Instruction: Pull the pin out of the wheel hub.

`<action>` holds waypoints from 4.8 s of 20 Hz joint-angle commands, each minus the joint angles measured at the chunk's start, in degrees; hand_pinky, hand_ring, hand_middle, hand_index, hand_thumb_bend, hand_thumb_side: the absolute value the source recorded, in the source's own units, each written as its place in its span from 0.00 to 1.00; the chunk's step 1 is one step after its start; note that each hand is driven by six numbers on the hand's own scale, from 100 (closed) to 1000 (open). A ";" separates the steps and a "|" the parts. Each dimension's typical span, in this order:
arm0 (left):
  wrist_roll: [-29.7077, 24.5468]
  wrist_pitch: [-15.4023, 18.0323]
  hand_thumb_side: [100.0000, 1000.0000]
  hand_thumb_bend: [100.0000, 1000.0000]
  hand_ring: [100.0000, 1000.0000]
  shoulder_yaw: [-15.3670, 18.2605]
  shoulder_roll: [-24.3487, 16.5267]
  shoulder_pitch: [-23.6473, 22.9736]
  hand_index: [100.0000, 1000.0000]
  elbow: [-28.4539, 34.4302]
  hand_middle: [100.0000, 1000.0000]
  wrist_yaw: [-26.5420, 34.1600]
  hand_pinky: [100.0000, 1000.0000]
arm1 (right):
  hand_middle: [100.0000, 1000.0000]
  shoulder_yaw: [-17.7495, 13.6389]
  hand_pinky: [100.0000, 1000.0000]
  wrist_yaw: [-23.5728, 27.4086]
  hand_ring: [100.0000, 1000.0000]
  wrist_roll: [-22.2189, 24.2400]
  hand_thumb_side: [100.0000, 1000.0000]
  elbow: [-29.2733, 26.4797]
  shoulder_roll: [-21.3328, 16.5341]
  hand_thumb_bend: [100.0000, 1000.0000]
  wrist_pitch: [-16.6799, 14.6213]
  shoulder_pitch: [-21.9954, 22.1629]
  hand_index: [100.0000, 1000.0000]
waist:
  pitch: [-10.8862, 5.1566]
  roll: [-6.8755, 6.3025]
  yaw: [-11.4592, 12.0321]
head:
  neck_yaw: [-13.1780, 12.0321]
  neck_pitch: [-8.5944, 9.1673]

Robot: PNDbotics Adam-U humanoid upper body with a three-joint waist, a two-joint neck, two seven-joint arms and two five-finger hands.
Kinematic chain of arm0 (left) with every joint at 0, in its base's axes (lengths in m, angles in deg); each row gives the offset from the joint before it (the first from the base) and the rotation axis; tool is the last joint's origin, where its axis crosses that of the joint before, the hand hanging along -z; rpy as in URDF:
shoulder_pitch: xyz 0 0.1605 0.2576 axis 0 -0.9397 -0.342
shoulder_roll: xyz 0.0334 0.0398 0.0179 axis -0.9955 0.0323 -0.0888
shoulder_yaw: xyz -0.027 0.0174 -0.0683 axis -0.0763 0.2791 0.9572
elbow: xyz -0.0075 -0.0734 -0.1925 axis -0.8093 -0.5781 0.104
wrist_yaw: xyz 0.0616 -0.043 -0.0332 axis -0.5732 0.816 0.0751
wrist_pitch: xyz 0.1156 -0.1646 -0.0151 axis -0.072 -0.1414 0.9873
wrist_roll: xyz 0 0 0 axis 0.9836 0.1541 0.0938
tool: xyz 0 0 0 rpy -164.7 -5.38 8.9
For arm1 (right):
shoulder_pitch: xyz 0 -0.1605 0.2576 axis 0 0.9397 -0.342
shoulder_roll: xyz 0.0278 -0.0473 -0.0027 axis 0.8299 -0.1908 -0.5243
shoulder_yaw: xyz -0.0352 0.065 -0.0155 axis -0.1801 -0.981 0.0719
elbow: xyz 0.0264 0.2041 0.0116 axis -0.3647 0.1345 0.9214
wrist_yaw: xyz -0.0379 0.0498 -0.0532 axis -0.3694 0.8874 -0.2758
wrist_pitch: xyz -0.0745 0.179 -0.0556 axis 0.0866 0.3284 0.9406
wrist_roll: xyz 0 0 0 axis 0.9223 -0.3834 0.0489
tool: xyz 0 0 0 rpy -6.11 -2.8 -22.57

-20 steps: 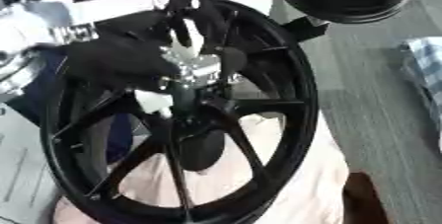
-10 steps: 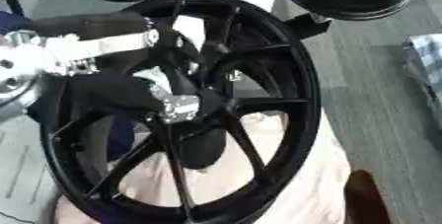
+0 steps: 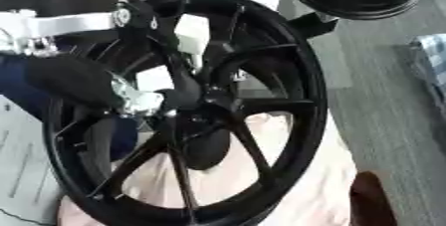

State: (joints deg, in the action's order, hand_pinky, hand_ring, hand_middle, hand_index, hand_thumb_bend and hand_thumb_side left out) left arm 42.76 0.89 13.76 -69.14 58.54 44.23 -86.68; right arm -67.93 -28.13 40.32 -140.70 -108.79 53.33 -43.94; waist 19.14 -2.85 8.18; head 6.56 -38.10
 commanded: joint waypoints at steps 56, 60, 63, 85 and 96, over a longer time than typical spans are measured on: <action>-12.64 -6.88 0.49 0.30 0.53 -1.38 1.97 -0.62 0.73 -7.66 0.52 -7.42 0.62 | 0.52 -0.07 0.67 0.27 0.77 -0.23 0.49 -2.07 0.03 0.00 -0.32 -2.28 0.61 | 2.80 1.64 -1.96 | -3.65 3.95; -12.64 -7.71 0.34 0.22 0.48 -1.25 1.84 -0.80 0.68 -7.27 0.46 -7.30 0.58 | 0.52 -0.14 0.66 0.30 0.77 -0.27 0.49 -2.08 0.03 0.00 -0.43 -2.32 0.61 | 2.75 1.61 -1.93 | -3.70 3.94; -12.64 -8.53 0.20 0.17 0.45 -0.64 1.74 -0.88 0.62 -6.75 0.42 -7.07 0.55 | 0.52 -0.13 0.66 0.35 0.77 -0.30 0.49 -2.04 0.01 0.00 -0.50 -2.29 0.61 | 2.72 1.60 -1.87 | -3.68 3.86; -3.32 -12.69 0.15 0.00 0.26 13.59 -2.04 -3.03 0.37 0.27 0.18 0.25 0.41 | 0.52 -0.71 0.66 0.27 0.77 -0.73 0.49 -2.01 -0.06 0.00 -0.66 -2.10 0.61 | 2.20 1.46 -0.84 | -1.67 3.69; 6.17 -16.66 0.14 0.00 0.27 28.91 -9.00 -13.88 0.40 -2.97 0.19 -5.03 0.41 | 0.52 -2.91 0.66 -0.42 0.77 -2.75 0.48 -2.58 0.42 0.00 -0.78 -1.68 0.61 | 2.10 2.35 2.63 | 3.40 3.86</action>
State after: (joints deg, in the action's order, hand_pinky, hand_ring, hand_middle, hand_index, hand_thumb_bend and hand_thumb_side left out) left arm 50.07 -12.97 39.94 -75.03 44.20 41.89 -90.91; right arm -69.96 -28.11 38.15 -141.84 -107.71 52.61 -45.44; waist 22.83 -0.50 11.24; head 8.92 -35.05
